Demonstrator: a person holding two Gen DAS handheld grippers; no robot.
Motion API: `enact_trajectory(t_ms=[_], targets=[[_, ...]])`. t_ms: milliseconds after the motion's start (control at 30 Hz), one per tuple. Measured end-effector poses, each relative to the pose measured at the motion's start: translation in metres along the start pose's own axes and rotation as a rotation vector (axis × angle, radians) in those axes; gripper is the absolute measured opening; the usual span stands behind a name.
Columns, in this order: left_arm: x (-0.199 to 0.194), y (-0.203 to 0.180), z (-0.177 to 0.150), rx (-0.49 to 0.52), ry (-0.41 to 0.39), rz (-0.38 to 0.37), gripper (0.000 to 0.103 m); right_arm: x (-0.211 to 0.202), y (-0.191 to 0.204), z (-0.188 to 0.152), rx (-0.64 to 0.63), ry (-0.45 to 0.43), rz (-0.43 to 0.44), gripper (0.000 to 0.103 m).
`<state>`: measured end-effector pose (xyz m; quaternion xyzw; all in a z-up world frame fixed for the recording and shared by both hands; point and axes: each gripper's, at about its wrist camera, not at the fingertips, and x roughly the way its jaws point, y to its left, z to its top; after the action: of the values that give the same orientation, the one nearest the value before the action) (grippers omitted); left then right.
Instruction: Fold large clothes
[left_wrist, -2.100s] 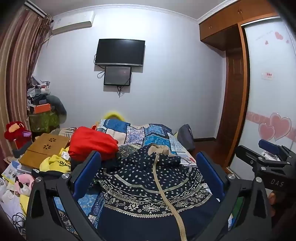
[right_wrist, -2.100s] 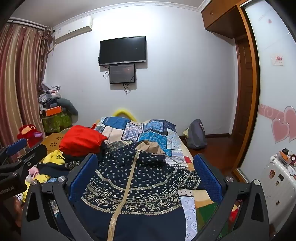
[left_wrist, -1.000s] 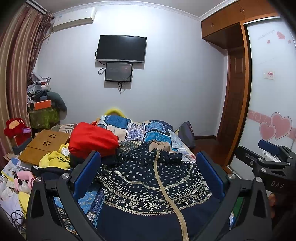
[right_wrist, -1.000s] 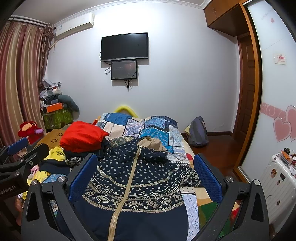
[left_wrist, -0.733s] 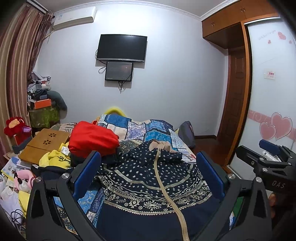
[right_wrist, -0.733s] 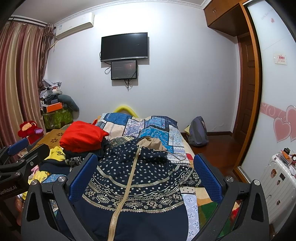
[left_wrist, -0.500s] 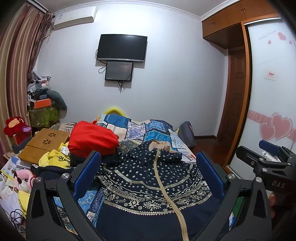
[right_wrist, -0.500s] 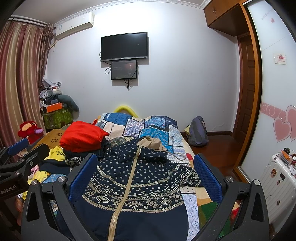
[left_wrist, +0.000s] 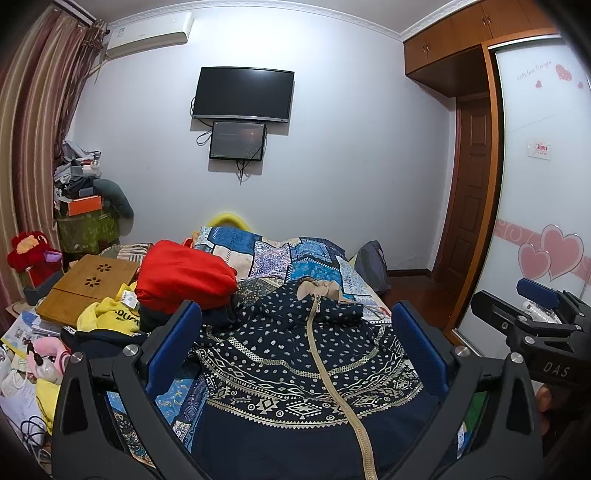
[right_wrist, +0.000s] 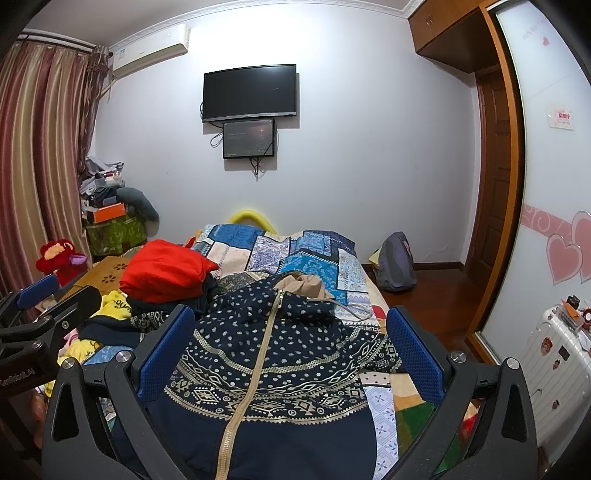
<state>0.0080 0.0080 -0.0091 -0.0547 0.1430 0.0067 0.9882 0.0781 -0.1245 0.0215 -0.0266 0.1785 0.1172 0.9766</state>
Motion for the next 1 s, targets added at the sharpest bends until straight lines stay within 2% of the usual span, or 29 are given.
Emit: enact_trajectory(t_ms=[500, 867, 1000], targets=[[0.001, 0.001, 0.0, -0.004, 0.004, 0.004, 0.103, 0.003, 0.003, -0.001, -0.003, 0.005, 0.0, 0.103], [0.019, 0.018, 0.002, -0.026, 0.027, 0.016, 0.103, 0.02, 0.013, 0.006, -0.03, 0.007, 0.013, 0.103], [0.032, 0.034, 0.007, -0.031, 0.027, 0.066, 0.103, 0.037, 0.016, 0.011, -0.042, 0.016, 0.021, 0.103]])
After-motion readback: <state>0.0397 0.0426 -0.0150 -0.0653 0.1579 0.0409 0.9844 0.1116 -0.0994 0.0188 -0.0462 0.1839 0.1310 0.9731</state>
